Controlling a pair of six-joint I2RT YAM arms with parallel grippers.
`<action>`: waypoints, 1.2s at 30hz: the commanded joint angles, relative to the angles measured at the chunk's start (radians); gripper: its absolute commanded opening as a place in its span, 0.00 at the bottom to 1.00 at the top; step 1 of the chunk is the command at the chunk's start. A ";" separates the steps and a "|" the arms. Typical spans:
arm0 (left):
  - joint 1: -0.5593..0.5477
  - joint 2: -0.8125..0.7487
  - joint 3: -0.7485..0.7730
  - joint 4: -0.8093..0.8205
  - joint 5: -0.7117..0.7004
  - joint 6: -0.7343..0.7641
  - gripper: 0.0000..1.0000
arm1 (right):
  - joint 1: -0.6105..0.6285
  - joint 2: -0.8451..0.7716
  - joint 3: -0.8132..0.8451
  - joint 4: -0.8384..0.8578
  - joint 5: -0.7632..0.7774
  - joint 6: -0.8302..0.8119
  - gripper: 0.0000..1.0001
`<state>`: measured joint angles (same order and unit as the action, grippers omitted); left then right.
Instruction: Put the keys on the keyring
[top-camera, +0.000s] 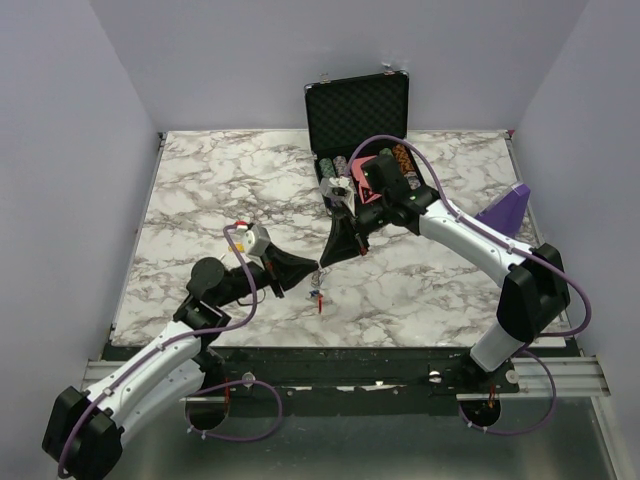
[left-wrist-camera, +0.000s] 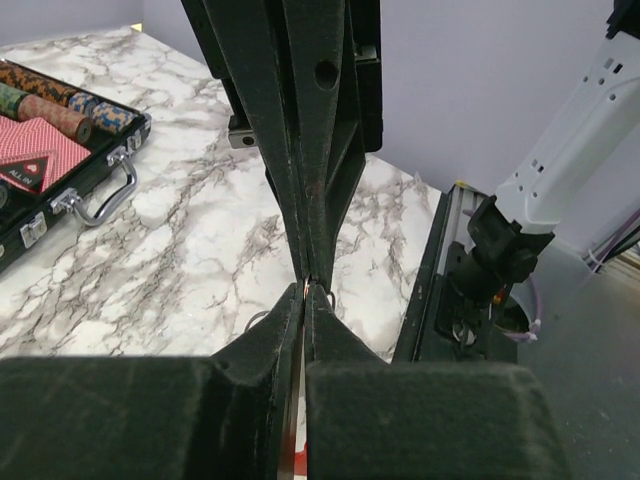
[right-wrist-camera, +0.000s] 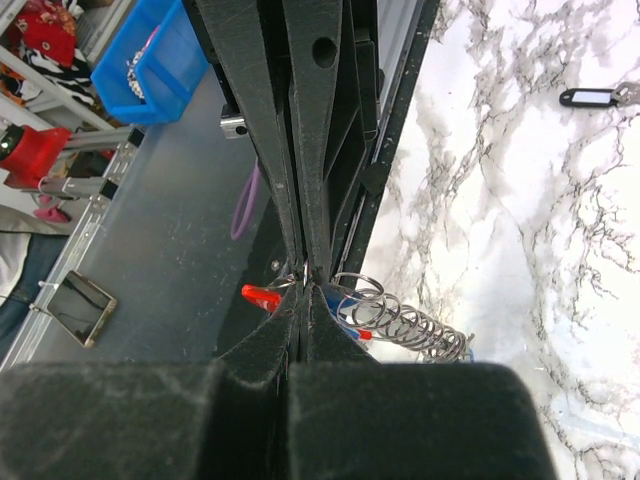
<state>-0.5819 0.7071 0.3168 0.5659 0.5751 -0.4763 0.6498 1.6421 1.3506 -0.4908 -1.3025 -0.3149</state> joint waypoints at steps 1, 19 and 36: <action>0.007 0.022 0.051 -0.072 0.063 0.048 0.10 | 0.007 0.013 0.016 -0.026 0.016 -0.015 0.01; 0.007 0.092 0.283 -0.544 0.154 0.295 0.13 | 0.014 0.024 0.047 -0.117 0.055 -0.095 0.00; 0.013 0.196 0.449 -0.804 0.201 0.436 0.19 | 0.028 0.028 0.053 -0.134 0.057 -0.113 0.00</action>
<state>-0.5758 0.8814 0.7044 -0.1352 0.7307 -0.1066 0.6628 1.6588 1.3682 -0.6083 -1.2484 -0.4122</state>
